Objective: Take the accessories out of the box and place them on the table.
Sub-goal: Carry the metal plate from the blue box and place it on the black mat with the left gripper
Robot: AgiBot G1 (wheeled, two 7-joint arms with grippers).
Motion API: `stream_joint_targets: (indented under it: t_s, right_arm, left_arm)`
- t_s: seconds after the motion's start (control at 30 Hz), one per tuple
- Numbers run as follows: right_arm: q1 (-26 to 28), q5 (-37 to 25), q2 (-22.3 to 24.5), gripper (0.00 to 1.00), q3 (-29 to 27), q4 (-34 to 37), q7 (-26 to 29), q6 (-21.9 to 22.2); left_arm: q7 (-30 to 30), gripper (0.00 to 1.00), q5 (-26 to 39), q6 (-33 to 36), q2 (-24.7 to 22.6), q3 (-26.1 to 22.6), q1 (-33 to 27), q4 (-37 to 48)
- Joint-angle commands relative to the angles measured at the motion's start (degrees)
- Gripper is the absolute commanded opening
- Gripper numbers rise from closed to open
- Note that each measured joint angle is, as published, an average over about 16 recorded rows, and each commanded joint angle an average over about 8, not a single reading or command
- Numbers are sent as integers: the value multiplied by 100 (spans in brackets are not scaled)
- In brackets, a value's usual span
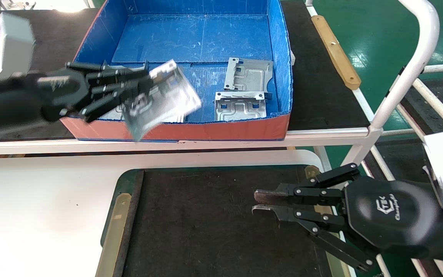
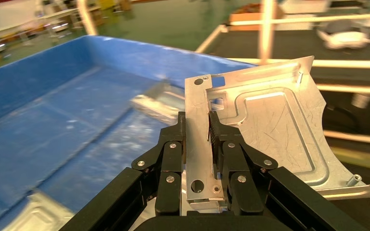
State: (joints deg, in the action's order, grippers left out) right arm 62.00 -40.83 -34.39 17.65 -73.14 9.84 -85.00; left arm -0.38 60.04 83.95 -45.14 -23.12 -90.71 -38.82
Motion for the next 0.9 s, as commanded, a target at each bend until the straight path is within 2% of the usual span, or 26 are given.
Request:
stream_joint_targets:
  t_s: [0.03, 0.2, 0.5, 0.7, 0.9]
  right_arm:
    - [0, 0, 0, 100, 0, 0, 0, 0]
    - [0, 1, 1, 100, 1, 0, -1, 1]
    - [1, 2, 1, 100, 3, 0, -2, 1]
    - [1, 3, 2, 100, 5, 0, -2, 2]
    - [1, 4, 2, 100, 6, 0, -3, 2]
  left_arm:
    - [92, 0, -90, 328, 112, 34, 30, 24]
    - [201, 0, -376, 690, 403, -82, 383, -324]
    - [328, 0, -993, 663, 966, -459, 1289, -1314]
    - [1007, 0, -991, 457, 1099, -563, 1825, -1687]
    - [1750, 0, -818, 32, 952, -612, 2458, -1864]
